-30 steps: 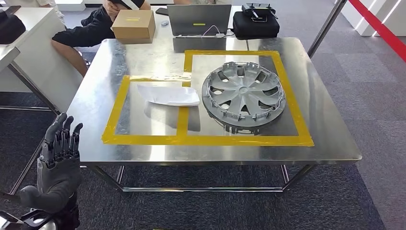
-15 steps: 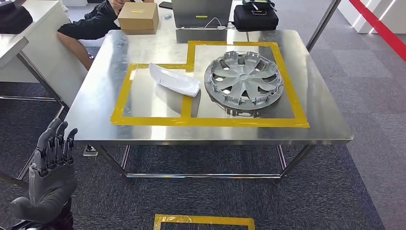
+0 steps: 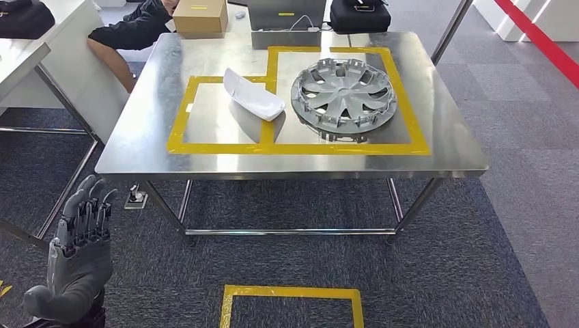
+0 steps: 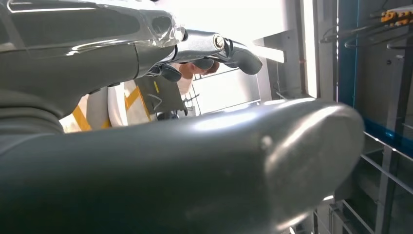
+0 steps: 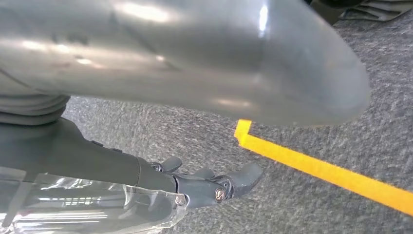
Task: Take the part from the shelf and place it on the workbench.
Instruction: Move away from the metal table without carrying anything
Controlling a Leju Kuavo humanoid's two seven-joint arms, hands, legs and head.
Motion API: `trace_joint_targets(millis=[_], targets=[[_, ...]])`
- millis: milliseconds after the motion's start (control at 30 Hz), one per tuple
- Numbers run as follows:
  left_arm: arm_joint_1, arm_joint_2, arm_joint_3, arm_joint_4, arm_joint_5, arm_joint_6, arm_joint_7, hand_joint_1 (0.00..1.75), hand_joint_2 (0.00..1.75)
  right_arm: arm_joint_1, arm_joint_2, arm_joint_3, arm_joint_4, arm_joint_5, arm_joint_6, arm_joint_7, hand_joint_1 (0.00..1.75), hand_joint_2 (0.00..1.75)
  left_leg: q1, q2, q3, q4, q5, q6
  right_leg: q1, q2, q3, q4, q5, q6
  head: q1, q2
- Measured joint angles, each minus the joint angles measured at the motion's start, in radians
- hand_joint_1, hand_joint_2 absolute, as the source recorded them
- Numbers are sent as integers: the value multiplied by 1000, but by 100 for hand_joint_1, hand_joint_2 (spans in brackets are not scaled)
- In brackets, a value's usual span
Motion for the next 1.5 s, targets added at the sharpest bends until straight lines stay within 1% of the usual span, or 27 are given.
trace_joint_targets(millis=[67, 167, 200, 233, 267, 300, 367, 400, 467, 533, 567, 633, 700, 733, 767, 800, 867, 933, 967, 1033, 1100, 1200, 1233, 1300, 1367, 1433, 1500], targets=[[10, 1, 0, 2, 0, 1, 0, 0, 0, 1, 2, 0, 1, 0, 0, 0, 0, 0, 4, -5, -14, 22, -33, -13, -2, -3, -21, 0, 21, -16, 0, 0], [25, 1, 2, 17, -4, -7, 0, 0, 0, 0, 2, 0, 1, 1, 0, 0, 0, 0, 12, -10, -56, 180, -185, -31, -4, -7, -67, 1, 61, -26, -4, 0], [31, 0, 5, 29, -7, -14, 0, 0, 0, 0, 2, 0, 1, 1, 0, 1, 0, 0, 15, -10, -65, 241, -213, -34, -4, -8, -84, 3, 74, -25, -5, 0], [37, 0, 9, 47, -10, -26, 1, 0, 0, 0, 2, 0, 1, 1, 1, 4, 0, 0, 18, -10, -63, 281, -215, -37, -5, -9, -101, 6, 86, -23, -5, 0], [44, -1, 16, 71, -14, -42, 3, 0, 0, 0, 2, 0, 1, 1, 2, 7, 0, 0, 20, -10, -45, 288, -194, -38, -5, -9, -118, 11, 97, -21, -5, 0], [51, -2, 25, 100, -17, -64, 6, 0, 0, 0, 2, 0, 1, 1, 3, 10, 0, 0, 23, -10, -9, 258, -163, -39, -6, -10, -135, 17, 107, -18, -5, 0], [63, -6, 49, 165, -26, -115, 9, 0, 0, 0, 2, 0, 1, 1, 5, 15, 0, 0, 25, -10, 103, 117, -133, -38, -6, -9, -165, 35, 121, -9, -6, 0], [68, -9, 61, 193, -28, -134, 9, 0, 0, 0, 2, 0, 1, 1, 5, 17, 0, 0, 24, -11, 152, 47, -142, -34, -5, -8, -176, 42, 128, -3, -6, 0], [76, -15, 82, 238, -32, -153, 7, 0, 0, 0, 1, 0, 1, 1, 5, 18, 0, 0, 19, -12, 189, -24, -165, -24, -4, -8, -187, 48, 143, 11, -6, 0], [80, -21, 100, 286, -33, -171, 16, 0, 0, 2, 1, -1, 1, 1, 6, 19, 0, 0, 17, -10, 173, -26, -155, -4, -9, -8, -195, 50, 148, 24, -6, 0], [77, -25, 110, 319, -34, -184, 31, 0, 0, 3, 1, -1, 1, 1, 6, 21, 0, 0, 18, -8, 163, -26, -144, 6, -11, -8, -203, 63, 127, 29, -5, 0], [53, -32, 142, 446, -46, -205, 55, 0, 0, 5, 2, -1, 2, 1, 7, 26, 0, 0, 18, -4, 137, -27, -118, 20, -13, -5, -232, 146, 32, 34, -2, 0], [1, -31, 185, 676, -88, -184, 49, 0, 0, 4, 4, -1, 2, 1, 9, 31, 0, 0, 15, -3, 106, -25, -92, 24, -12, -4, -260, 280, -52, 36, 0, 0], [-31, -26, 206, 817, -118, -152, 52, 0, 0, 4, 6, -1, 2, 1, 10, 32, 0, 0, 13, -2, 92, -22, -81, 23, -11, -3, -263, 331, -58, 35, 0, 0], [-61, -19, 225, 958, -150, -111, 69, 0, 0, 4, 8, 0, 2, 1, 12, 33, 0, 0, 12, -1, 79, -19, -70, 22, -11, -3, -252, 355, -42, 33, 0, 0], [-84, -12, 241, 1088, -178, -68, 101, 0, 0, 4, 10, 0, 2, 1, 15, 34, 0, 0, 12, 2, 67, -15, -62, 19, -11, -2, -222, 340, -12, 30, 0, 0], [-115, -2, 265, 1300, -208, -7, 199, 0, 0, 3, 14, 0, 2, 2, 18, 35, 0, 0, 10, 6, 44, -2, -49, 13, -10, 1, -113, 211, 25, 22, 0, 0], [-136, -1, 282, 1451, -212, 16, 316, 0, 0, 3, 18, 0, 2, 5, 21, 38, 0, 0, 7, 8, 24, 10, -35, 4, -8, 4, -22, 69, 10, 14, -1, 0], [-144, -3, 290, 1507, -211, 23, 371, 0, 0, 4, 20, 0, 2, 8, 22, 40, 0, 0, 6, 9, 16, 13, -27, -2, -5, 5, -7, 35, 0, 10, -1, 0], [-153, -12, 303, 1597, -210, 33, 463, 0, 0, 7, 26, 1, 2, 15, 23, 42, 0, 0, 9, 7, 1, 14, -13, -14, -4, 2, -22, 21, 6, -4, -1, 0], [-156, -21, 313, 1661, -211, 38, 515, 0, 0, 11, 31, 5, 3, 23, 24, 43, 0, 0, 13, -1, -20, 48, -62, -27, -6, -3, -48, 20, 31, -21, -2, 0], [-168, -30, 325, 1720, -210, 35, 537, 0, 0, 11, 32, 15, 4, 33, 24, 38, 0, 0, 17, -8, -63, 220, -210, -40, -7, -8, -97, 22, 69, -30, -7, 0], [-172, -33, 329, 1734, -210, 32, 539, 0, 0, 11, 32, 19, 4, 36, 24, 36, 0, 0, 18, -8, -67, 273, -226, -42, -7, -10, -115, 24, 82, -29, -7, 0], [-178, -37, 333, 1757, -210, 24, 543, 0, 0, 11, 32, 24, 4, 40, 24, 33, 0, 0, 21, -8, -34, 296, -190, -43, -7, -12, -149, 31, 106, -25, -7, 0], [-185, -39, 334, 1769, -210, 20, 545, 0, 0, 11, 32, 27, 4, 41, 24, 32, 0, 0, 23, -8, 66, 189, -142, -41, -7, -12, -179, 39, 126, -17, -8, 0], [-195, -40, 335, 1775, -210, 17, 547, 0, 0, 10, 32, 29, 4, 41, 24, 31, 0, 0, 22, -9, 175, 33, -155, -35, -4, -14, -198, 47, 144, -6, -7, 0], [-202, -42, 337, 1784, -210, 13, 548, 0, 0, 10, 32, 32, 4, 41, 24, 31, 0, 0, 16, -10, 210, -40, -174, -22, -4, -17, -208, 46, 166, 7, -7, 0]])
